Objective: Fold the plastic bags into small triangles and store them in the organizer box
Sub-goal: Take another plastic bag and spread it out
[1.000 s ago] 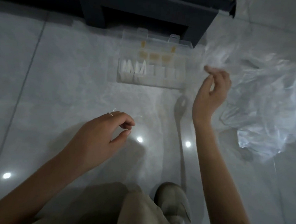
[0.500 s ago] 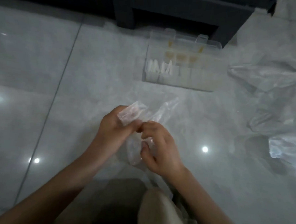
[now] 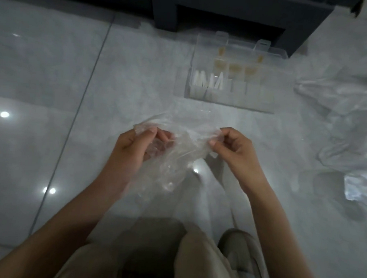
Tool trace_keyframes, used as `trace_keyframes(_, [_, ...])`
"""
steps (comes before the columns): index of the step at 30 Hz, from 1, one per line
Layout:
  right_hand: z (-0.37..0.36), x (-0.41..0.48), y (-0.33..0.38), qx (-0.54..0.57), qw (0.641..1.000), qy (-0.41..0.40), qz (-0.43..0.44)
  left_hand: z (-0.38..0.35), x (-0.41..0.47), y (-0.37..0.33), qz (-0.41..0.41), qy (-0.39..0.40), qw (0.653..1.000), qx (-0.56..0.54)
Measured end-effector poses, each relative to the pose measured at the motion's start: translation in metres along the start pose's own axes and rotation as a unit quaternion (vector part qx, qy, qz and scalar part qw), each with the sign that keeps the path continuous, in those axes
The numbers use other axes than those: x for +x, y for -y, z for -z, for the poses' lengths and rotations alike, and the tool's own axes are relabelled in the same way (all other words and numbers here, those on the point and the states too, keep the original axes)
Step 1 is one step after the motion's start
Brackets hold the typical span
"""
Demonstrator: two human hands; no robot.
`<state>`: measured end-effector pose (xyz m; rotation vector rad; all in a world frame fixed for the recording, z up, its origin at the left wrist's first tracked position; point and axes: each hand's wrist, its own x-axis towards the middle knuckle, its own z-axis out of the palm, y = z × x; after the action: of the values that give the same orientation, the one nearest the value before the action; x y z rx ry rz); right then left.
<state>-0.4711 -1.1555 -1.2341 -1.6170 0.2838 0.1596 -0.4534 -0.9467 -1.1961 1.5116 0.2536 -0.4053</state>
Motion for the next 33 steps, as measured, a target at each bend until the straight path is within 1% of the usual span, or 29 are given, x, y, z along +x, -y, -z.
trace_keyframes(2, [-0.001,-0.004,-0.001,0.033,0.999,0.000,-0.005,0.002,0.000,-0.001,0.014,-0.034,0.999,-0.017])
trace_keyframes(6, [0.001,-0.009,0.002,0.115,0.993,-0.007,-0.034,0.011,0.006,-0.003,0.017,-0.078,0.997,-0.001])
trace_keyframes(9, [0.003,-0.011,0.003,0.109,0.993,-0.010,-0.041,0.018,0.008,-0.005,0.016,-0.091,0.996,0.009])
trace_keyframes(12, [0.004,-0.011,0.003,0.101,0.993,-0.044,-0.043,0.023,0.012,-0.008,0.008,-0.106,0.994,0.025])
trace_keyframes(14, [0.002,-0.012,0.004,0.106,0.990,-0.082,-0.054,0.025,0.015,-0.005,0.003,-0.121,0.991,0.063])
trace_keyframes(15, [0.001,-0.012,0.004,0.102,0.988,-0.103,-0.058,0.026,0.015,-0.003,-0.011,-0.137,0.984,0.109])
trace_keyframes(16, [-0.001,-0.012,0.004,0.097,0.986,-0.122,-0.061,0.025,0.012,-0.002,-0.046,-0.143,0.975,0.166])
trace_keyframes(17, [-0.003,-0.013,0.003,0.094,0.984,-0.135,-0.062,0.024,0.007,-0.001,-0.106,-0.138,0.960,0.220])
trace_keyframes(18, [-0.006,-0.014,0.004,0.099,0.982,-0.145,-0.070,0.022,0.001,-0.002,-0.175,-0.117,0.944,0.256])
trace_keyframes(19, [-0.010,-0.014,0.003,0.112,0.979,-0.152,-0.079,0.018,-0.006,-0.002,-0.234,-0.079,0.928,0.278])
trace_keyframes(20, [-0.013,-0.014,0.005,0.131,0.975,-0.158,-0.090,0.015,-0.012,-0.001,-0.271,-0.035,0.915,0.295])
trace_keyframes(22, [-0.020,-0.015,0.008,0.177,0.964,-0.158,-0.118,0.006,-0.019,0.004,-0.284,0.045,0.901,0.325])
trace_keyframes(24, [-0.023,-0.016,0.012,0.253,0.951,-0.106,-0.145,-0.002,-0.019,0.012,-0.274,0.083,0.887,0.362])
trace_keyframes(25, [-0.023,-0.016,0.013,0.294,0.943,-0.064,-0.144,-0.006,-0.018,0.015,-0.262,0.083,0.889,0.366])
trace_keyframes(26, [-0.022,-0.017,0.015,0.322,0.937,-0.019,-0.132,-0.007,-0.017,0.017,-0.241,0.067,0.902,0.352])
trace_keyframes(27, [-0.021,-0.018,0.015,0.322,0.939,0.024,-0.115,-0.006,-0.015,0.018,-0.213,0.048,0.921,0.323])
trace_keyframes(28, [-0.019,-0.019,0.014,0.296,0.948,0.061,-0.099,-0.005,-0.013,0.018,-0.186,0.025,0.940,0.284])
trace_keyframes(30, [-0.014,-0.021,0.011,0.214,0.967,0.124,-0.064,-0.001,-0.010,0.015,-0.135,-0.028,0.969,0.207])
trace_keyframes(31, [-0.013,-0.021,0.010,0.188,0.968,0.158,-0.053,0.000,-0.008,0.010,-0.105,-0.050,0.980,0.160])
trace_keyframes(33, [-0.011,-0.024,0.008,0.147,0.963,0.222,-0.039,0.001,-0.006,0.003,-0.045,-0.091,0.992,0.072])
